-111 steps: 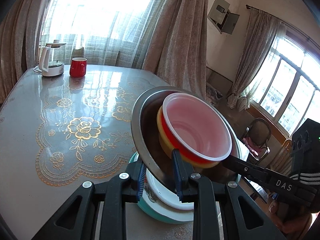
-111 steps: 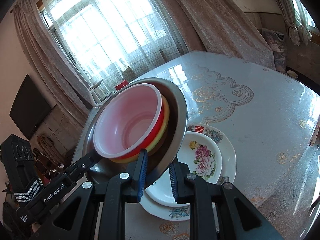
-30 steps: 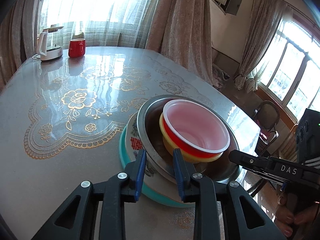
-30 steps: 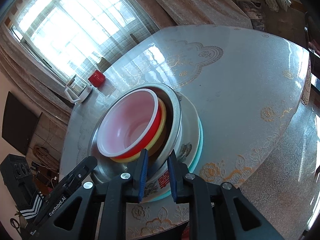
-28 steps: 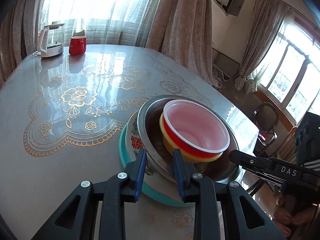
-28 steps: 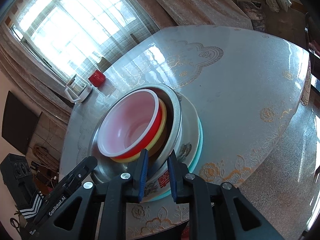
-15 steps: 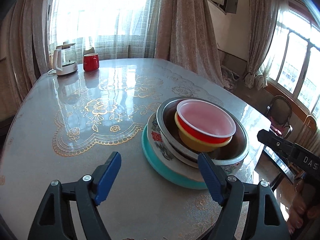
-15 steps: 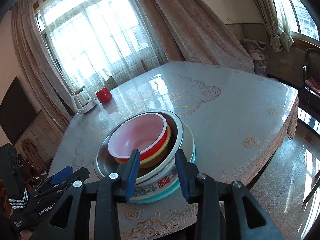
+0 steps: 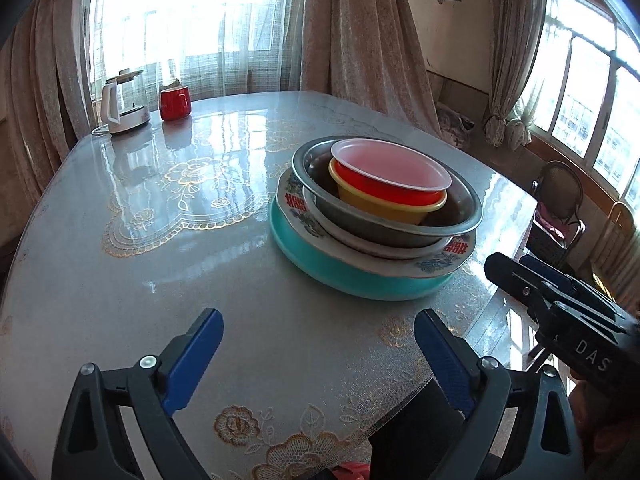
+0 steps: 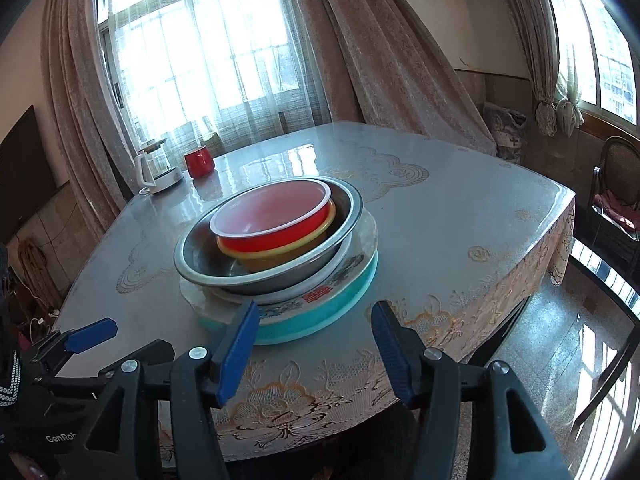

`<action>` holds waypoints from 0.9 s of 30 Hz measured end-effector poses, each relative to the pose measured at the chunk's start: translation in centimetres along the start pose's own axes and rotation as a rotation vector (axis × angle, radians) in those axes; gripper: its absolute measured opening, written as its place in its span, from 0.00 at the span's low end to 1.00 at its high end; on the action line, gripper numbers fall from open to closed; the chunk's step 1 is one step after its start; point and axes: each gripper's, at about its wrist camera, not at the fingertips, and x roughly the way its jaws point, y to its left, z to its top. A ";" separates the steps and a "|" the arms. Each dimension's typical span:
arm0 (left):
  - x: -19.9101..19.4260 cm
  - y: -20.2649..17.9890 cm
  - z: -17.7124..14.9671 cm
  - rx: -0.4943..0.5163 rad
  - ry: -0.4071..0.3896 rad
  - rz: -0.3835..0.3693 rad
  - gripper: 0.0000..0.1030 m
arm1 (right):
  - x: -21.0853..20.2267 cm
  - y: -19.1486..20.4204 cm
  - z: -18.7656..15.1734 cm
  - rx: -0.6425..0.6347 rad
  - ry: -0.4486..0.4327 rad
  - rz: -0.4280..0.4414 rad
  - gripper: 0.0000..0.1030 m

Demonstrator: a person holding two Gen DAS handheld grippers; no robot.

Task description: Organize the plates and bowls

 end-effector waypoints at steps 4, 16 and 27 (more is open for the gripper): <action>-0.4 0.0 -0.6 -0.004 -0.006 0.020 0.95 | -0.4 0.1 -1.0 0.000 0.006 -0.007 0.58; -0.9 0.8 -1.8 -0.033 0.002 0.038 0.99 | -0.5 1.3 -2.8 -0.020 0.042 -0.003 0.59; -0.8 1.3 -1.7 -0.046 0.004 0.055 0.99 | -0.2 1.1 -2.6 -0.008 0.053 -0.021 0.60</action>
